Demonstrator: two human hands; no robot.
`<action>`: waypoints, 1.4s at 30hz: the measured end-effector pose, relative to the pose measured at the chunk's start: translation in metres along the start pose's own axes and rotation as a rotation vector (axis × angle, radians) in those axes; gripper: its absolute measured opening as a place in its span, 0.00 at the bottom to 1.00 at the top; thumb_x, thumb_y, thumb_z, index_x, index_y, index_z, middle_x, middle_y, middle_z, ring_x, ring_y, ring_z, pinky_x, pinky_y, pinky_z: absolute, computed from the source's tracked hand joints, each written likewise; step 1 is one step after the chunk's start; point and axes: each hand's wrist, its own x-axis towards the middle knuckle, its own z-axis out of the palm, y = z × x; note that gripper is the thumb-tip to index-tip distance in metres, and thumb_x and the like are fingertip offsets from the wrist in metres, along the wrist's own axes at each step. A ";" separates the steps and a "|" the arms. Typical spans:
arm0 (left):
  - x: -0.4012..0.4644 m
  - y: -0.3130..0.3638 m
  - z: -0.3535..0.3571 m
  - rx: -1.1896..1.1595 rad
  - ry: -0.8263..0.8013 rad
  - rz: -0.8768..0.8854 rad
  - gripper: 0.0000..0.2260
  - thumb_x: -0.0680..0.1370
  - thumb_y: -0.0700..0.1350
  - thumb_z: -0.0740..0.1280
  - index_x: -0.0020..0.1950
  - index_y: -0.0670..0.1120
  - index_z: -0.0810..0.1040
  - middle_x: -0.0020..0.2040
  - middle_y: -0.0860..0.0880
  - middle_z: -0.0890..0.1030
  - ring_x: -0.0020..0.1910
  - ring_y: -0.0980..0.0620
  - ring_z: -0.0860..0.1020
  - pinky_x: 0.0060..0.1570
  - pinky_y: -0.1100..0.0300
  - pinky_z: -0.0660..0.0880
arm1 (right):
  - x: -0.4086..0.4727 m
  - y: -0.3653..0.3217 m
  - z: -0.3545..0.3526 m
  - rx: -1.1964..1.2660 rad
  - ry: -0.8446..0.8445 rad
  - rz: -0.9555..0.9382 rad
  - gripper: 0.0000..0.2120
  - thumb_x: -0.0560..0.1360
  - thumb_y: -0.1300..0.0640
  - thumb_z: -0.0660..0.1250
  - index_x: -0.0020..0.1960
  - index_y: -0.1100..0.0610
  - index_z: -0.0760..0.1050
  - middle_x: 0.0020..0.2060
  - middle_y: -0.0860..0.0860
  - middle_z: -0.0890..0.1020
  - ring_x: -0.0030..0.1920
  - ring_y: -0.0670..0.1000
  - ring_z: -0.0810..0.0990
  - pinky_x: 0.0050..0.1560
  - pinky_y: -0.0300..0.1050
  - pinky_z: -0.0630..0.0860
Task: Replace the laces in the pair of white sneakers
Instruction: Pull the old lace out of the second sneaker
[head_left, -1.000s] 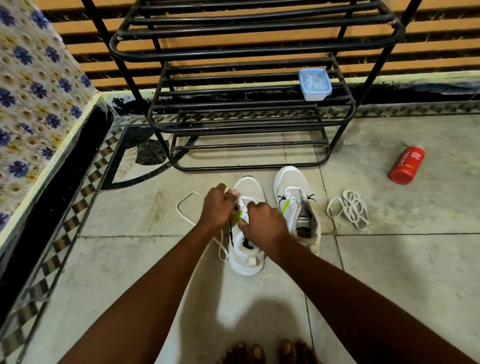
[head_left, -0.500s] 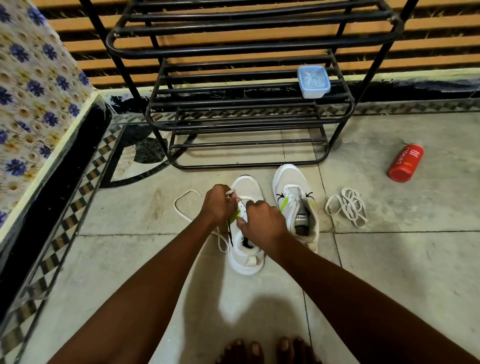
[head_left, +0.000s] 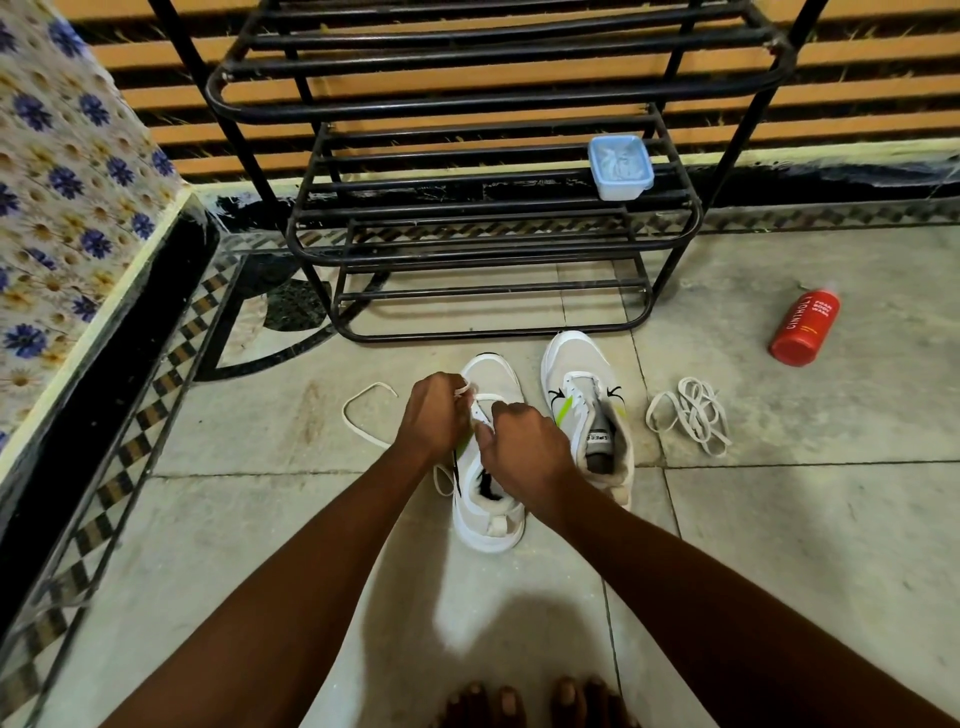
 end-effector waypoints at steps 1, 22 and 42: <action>-0.001 0.001 0.000 -0.005 -0.002 0.000 0.08 0.77 0.39 0.65 0.38 0.40 0.77 0.33 0.54 0.73 0.35 0.57 0.68 0.37 0.57 0.67 | -0.001 0.001 0.001 0.019 0.028 -0.001 0.18 0.82 0.46 0.54 0.53 0.57 0.76 0.48 0.57 0.82 0.48 0.62 0.83 0.46 0.51 0.76; -0.010 0.026 0.011 0.330 0.029 -0.023 0.07 0.84 0.43 0.62 0.56 0.40 0.74 0.54 0.38 0.82 0.52 0.36 0.81 0.43 0.53 0.69 | 0.010 0.014 -0.001 0.116 0.041 0.106 0.06 0.76 0.60 0.63 0.52 0.60 0.75 0.46 0.60 0.82 0.47 0.62 0.82 0.45 0.49 0.76; -0.036 -0.064 0.002 -0.072 -0.022 -0.141 0.06 0.78 0.48 0.72 0.45 0.48 0.77 0.46 0.47 0.81 0.49 0.43 0.80 0.47 0.53 0.74 | 0.012 0.018 0.000 0.206 0.104 -0.024 0.11 0.74 0.58 0.61 0.52 0.61 0.78 0.50 0.57 0.80 0.52 0.61 0.79 0.51 0.55 0.79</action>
